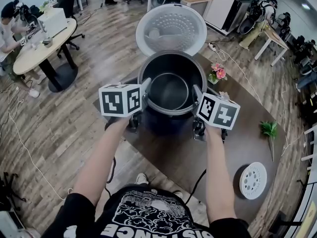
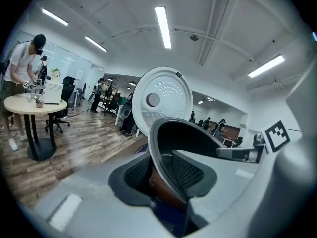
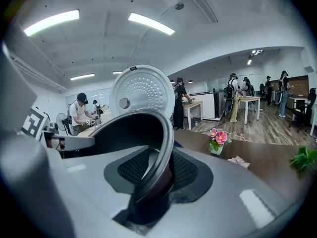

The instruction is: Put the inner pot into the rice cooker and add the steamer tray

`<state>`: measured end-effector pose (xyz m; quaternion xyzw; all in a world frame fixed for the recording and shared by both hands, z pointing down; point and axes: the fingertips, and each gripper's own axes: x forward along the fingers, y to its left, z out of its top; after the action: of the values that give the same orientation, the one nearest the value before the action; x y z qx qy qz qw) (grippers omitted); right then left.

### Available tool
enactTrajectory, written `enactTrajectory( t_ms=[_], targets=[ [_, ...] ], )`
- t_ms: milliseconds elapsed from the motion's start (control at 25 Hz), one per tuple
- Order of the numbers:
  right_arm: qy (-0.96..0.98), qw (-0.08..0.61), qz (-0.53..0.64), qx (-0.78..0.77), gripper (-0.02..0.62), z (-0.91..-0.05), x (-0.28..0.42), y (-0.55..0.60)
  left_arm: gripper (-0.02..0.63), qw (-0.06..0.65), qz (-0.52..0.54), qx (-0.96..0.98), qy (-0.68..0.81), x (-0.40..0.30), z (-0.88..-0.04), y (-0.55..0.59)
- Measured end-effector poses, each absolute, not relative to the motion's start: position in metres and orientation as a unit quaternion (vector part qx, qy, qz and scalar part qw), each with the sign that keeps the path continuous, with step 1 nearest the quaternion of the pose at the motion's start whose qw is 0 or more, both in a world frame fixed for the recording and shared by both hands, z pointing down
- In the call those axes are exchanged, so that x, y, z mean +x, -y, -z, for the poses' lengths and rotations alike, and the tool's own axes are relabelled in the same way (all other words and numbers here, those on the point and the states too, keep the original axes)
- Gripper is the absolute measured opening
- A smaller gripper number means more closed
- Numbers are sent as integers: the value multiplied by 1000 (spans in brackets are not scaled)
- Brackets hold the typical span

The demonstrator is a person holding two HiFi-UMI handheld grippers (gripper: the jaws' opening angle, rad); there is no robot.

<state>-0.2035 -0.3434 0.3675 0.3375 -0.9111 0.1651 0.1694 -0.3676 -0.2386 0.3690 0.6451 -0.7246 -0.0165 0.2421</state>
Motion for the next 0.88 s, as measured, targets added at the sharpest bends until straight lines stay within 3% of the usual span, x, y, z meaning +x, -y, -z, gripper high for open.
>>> enactTrajectory(
  t_ms=[880],
  targets=[
    [891,209,-157,372,146,-405,-198,345,137,239,-36,658,713,-367,-401,247]
  ],
)
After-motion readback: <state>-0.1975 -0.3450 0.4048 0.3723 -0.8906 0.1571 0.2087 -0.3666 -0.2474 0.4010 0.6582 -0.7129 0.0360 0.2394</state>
